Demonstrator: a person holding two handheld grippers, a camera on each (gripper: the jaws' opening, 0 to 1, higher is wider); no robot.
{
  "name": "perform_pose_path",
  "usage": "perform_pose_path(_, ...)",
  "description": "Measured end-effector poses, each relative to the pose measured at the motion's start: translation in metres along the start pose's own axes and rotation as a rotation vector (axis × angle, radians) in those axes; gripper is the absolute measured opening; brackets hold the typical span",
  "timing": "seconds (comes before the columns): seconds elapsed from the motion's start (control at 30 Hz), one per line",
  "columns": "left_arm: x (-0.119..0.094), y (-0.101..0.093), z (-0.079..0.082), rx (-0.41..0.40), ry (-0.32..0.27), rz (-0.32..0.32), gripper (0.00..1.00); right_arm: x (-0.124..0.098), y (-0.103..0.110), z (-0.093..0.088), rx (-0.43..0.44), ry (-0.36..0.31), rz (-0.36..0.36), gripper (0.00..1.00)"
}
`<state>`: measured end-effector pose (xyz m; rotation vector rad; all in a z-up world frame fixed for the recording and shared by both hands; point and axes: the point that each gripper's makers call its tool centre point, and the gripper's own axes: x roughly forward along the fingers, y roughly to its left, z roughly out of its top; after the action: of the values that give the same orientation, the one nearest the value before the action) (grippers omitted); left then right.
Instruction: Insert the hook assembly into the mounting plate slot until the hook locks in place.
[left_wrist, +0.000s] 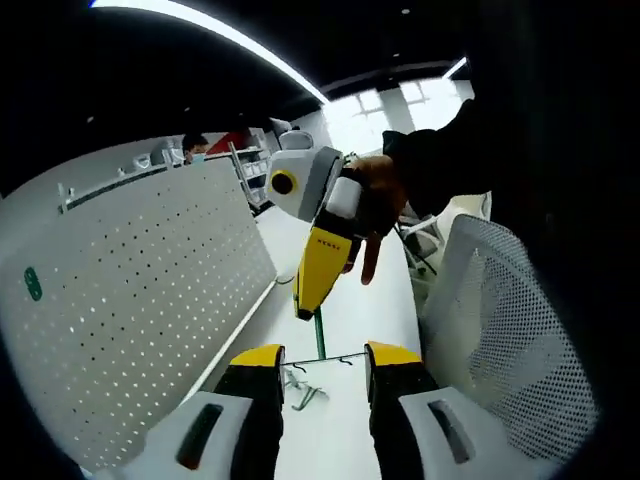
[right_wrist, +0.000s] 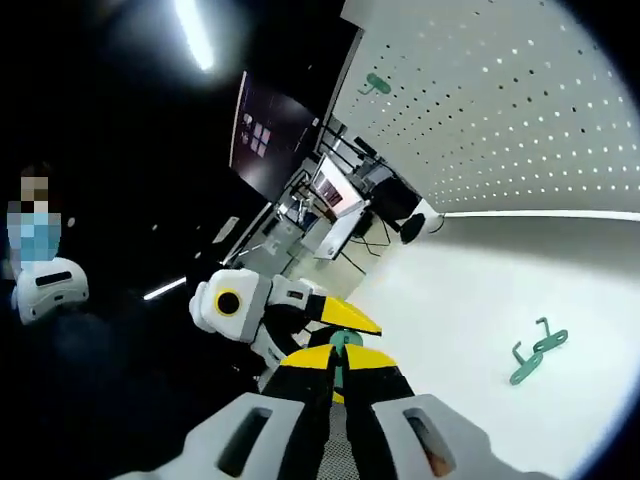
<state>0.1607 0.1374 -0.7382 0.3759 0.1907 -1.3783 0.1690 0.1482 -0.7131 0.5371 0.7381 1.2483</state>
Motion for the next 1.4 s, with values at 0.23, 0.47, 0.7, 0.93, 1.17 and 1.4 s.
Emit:
perform_pose_path(0.23, -0.006, -0.032, -0.003, -0.415, -0.034, -0.339, 0.35, 0.005, 0.018, -0.019, -0.129, 0.132, 0.055, 0.02)
perform_pose_path(0.47, -0.009, -0.044, -0.006, -0.417, 0.006, -0.421, 0.30, 0.011, 0.029, -0.036, -0.234, 0.253, 0.068, 0.02)
perform_pose_path(0.7, -0.008, -0.060, -0.006, -0.335, 0.058, -0.483, 0.21, 0.015, 0.038, -0.040, -0.300, 0.330, 0.083, 0.02)
perform_pose_path(0.93, -0.006, -0.062, -0.011, -0.299, 0.078, -0.470, 0.19, 0.014, 0.035, -0.044, -0.321, 0.356, 0.068, 0.02)
perform_pose_path(1.17, -0.005, -0.066, -0.016, -0.234, 0.176, -0.467, 0.18, 0.014, 0.035, -0.051, -0.399, 0.396, 0.039, 0.03)
perform_pose_path(1.4, 0.000, -0.065, -0.015, -0.233, 0.185, -0.456, 0.18, 0.021, 0.026, -0.062, -0.441, 0.449, -0.009, 0.03)
